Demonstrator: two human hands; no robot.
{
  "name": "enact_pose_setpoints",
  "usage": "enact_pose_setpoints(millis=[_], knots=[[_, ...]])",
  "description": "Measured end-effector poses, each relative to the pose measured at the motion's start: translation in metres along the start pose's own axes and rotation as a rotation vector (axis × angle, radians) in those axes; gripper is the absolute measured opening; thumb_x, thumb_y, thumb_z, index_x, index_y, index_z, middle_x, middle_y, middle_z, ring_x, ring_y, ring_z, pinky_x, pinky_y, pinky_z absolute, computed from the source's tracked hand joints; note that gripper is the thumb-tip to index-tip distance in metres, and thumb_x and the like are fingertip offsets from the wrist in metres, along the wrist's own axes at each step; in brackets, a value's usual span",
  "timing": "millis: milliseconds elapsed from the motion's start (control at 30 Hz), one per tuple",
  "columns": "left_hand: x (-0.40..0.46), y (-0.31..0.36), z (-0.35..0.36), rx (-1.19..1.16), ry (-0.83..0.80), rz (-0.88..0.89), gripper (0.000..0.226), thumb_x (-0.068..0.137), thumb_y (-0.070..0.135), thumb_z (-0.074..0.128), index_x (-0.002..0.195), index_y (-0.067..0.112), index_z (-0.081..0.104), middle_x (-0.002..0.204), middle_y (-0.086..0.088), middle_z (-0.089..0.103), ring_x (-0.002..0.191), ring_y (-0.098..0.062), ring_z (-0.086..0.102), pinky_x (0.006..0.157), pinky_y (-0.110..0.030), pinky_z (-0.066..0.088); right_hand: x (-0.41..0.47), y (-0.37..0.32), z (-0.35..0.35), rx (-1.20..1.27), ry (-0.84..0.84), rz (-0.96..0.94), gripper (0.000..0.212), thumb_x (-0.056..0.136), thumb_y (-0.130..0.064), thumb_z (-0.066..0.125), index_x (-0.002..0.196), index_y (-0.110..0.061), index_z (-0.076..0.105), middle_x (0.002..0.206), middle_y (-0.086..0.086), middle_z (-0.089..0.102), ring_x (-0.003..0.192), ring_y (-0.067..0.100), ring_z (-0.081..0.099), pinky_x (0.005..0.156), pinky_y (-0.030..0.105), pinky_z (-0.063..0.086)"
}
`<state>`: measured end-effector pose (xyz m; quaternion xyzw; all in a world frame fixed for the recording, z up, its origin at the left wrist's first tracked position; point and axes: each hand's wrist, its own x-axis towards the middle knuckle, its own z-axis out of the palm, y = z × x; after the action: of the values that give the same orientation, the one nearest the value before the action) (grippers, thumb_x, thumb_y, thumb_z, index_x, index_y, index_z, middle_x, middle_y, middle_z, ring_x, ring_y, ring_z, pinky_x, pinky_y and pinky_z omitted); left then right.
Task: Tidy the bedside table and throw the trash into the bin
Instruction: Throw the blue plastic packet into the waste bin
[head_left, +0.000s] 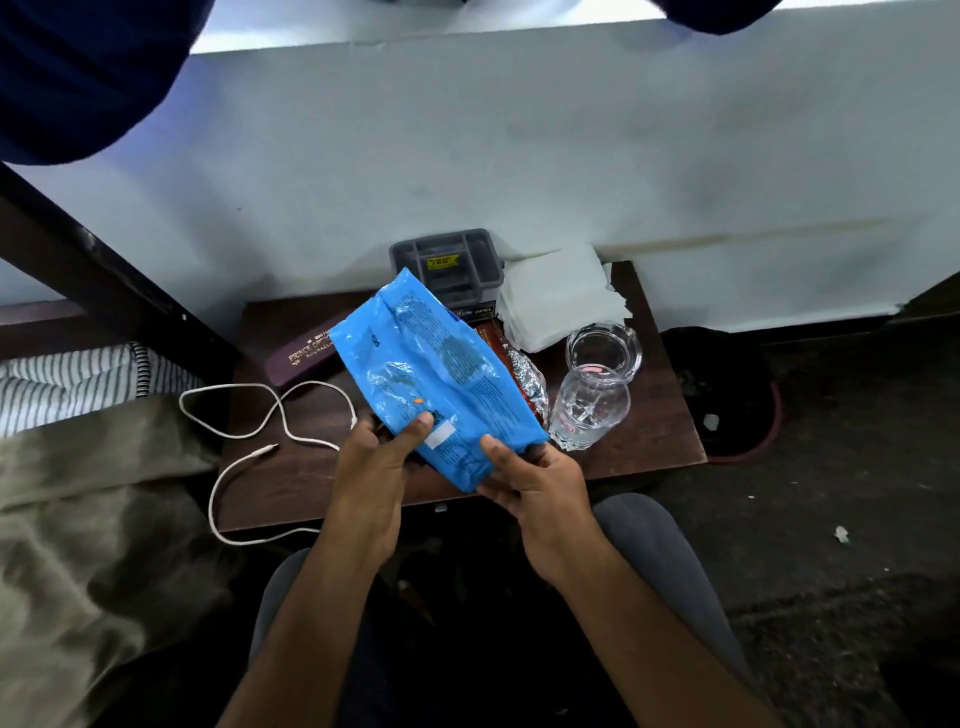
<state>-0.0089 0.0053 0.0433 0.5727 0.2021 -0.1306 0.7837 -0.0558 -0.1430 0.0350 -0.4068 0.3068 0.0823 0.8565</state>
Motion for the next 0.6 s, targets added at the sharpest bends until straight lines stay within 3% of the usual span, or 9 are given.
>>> enact_pose_setpoints(millis=[167, 300, 433, 533, 600], knots=[[-0.008, 0.010, 0.006, 0.145, 0.007, -0.003, 0.035, 0.089, 0.020, 0.070, 0.123, 0.015, 0.063, 0.112, -0.006, 0.077, 0.101, -0.028, 0.074, 0.076, -0.037, 0.058, -0.005, -0.011, 0.004, 0.022, -0.015, -0.059, 0.038, 0.070, -0.010, 0.084, 0.105, -0.001, 0.073, 0.105, 0.017, 0.078, 0.093, 0.032, 0.076, 0.067, 0.032, 0.062], [-0.013, 0.019, 0.016, 0.291, 0.012, 0.097, 0.024, 0.090, 0.035, 0.067, 0.112, 0.026, 0.069, 0.102, 0.005, 0.079, 0.086, -0.018, 0.075, 0.074, -0.038, 0.054, -0.011, -0.029, 0.012, -0.024, -0.012, -0.211, 0.026, 0.078, -0.004, 0.081, 0.103, -0.001, 0.076, 0.103, 0.016, 0.078, 0.095, 0.035, 0.075, 0.078, 0.040, 0.062], [-0.014, 0.026, 0.040, 0.367, -0.050, 0.167, 0.037, 0.085, 0.054, 0.058, 0.104, 0.025, 0.070, 0.086, 0.001, 0.074, 0.063, -0.009, 0.063, 0.064, -0.033, 0.048, -0.020, -0.073, 0.003, -0.059, -0.007, -0.415, 0.021, 0.083, 0.000, 0.077, 0.103, -0.005, 0.076, 0.096, 0.005, 0.080, 0.086, 0.017, 0.076, 0.073, 0.028, 0.061], [-0.011, 0.025, 0.060, 0.503, -0.154, 0.288, 0.035, 0.100, 0.040, 0.047, 0.123, 0.023, 0.066, 0.098, -0.007, 0.070, 0.074, -0.010, 0.059, 0.068, -0.029, 0.047, -0.028, -0.113, -0.025, -0.016, 0.073, -0.526, 0.026, 0.085, -0.002, 0.074, 0.111, -0.002, 0.074, 0.106, 0.012, 0.078, 0.099, 0.028, 0.074, 0.086, 0.040, 0.060], [-0.009, 0.026, 0.070, 0.645, -0.209, 0.389, 0.028, 0.103, 0.027, 0.049, 0.126, 0.026, 0.065, 0.105, 0.000, 0.071, 0.080, -0.001, 0.061, 0.073, -0.019, 0.050, -0.032, -0.139, -0.052, 0.036, 0.149, -0.604, 0.028, 0.087, -0.002, 0.072, 0.115, 0.001, 0.071, 0.111, 0.016, 0.076, 0.100, 0.031, 0.074, 0.087, 0.042, 0.060]])
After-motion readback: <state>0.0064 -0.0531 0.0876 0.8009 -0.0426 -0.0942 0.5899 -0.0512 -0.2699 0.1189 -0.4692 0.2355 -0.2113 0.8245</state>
